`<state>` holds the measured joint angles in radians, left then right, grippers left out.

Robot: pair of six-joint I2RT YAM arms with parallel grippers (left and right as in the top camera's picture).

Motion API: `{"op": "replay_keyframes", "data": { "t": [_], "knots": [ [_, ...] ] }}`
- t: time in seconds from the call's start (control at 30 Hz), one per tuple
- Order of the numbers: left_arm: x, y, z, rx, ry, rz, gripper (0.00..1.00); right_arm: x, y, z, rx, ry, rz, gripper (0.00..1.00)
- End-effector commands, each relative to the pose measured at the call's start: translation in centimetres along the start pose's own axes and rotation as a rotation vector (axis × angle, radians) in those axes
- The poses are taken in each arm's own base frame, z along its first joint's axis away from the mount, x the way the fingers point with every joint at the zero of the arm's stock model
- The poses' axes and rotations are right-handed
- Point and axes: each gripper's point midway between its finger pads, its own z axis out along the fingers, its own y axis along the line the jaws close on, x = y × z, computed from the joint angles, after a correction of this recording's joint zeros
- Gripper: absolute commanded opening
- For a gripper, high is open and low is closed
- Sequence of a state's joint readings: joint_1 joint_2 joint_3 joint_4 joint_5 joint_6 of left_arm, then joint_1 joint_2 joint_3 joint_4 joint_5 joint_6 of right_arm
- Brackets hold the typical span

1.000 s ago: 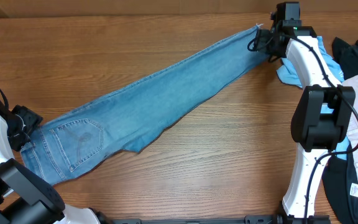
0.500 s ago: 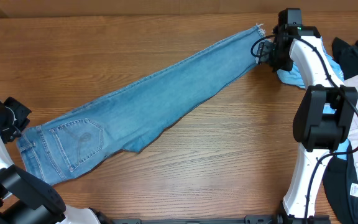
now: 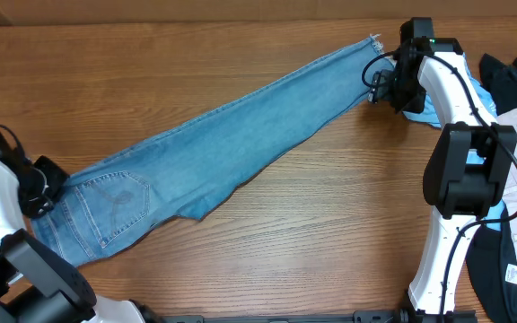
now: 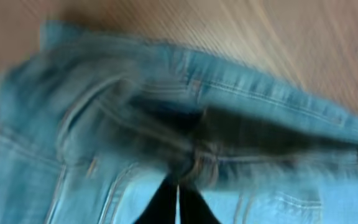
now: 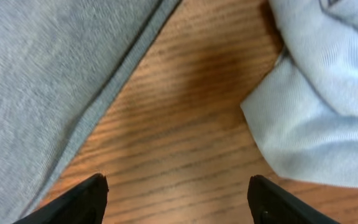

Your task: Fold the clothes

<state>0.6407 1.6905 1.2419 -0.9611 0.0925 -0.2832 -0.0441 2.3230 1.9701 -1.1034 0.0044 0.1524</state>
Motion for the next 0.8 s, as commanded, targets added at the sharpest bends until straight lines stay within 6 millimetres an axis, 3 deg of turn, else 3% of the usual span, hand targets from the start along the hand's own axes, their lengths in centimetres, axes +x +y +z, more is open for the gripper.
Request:
{"op": "replay_keyframes", "data": {
  "t": [0.0,0.1,0.37,0.5,0.77],
  "knots": [
    [-0.6,-0.2,2.3,0.024,-0.079,0.03,0.1,-0.5,-0.1,-0.6,0.003,-0.012,-0.002,0.76],
    [-1.2,0.7,4.2,-0.006,-0.123,-0.023,0.1,0.1,-0.2,-0.6,0.008,0.011,-0.001,0.76],
    [1.4,2.5,9.2,-0.07,0.044,-0.097,0.07,1.0,-0.4,-0.6,0.016,0.047,-0.001,0.77],
    [1.7,3.4,9.5,-0.108,0.055,-0.149,0.08,1.4,-0.5,-0.7,0.02,0.064,-0.001,0.77],
    [-0.3,5.4,9.1,-0.193,-0.027,-0.134,0.14,2.1,-0.6,-0.7,0.023,0.096,0.0,0.82]
  ]
}}
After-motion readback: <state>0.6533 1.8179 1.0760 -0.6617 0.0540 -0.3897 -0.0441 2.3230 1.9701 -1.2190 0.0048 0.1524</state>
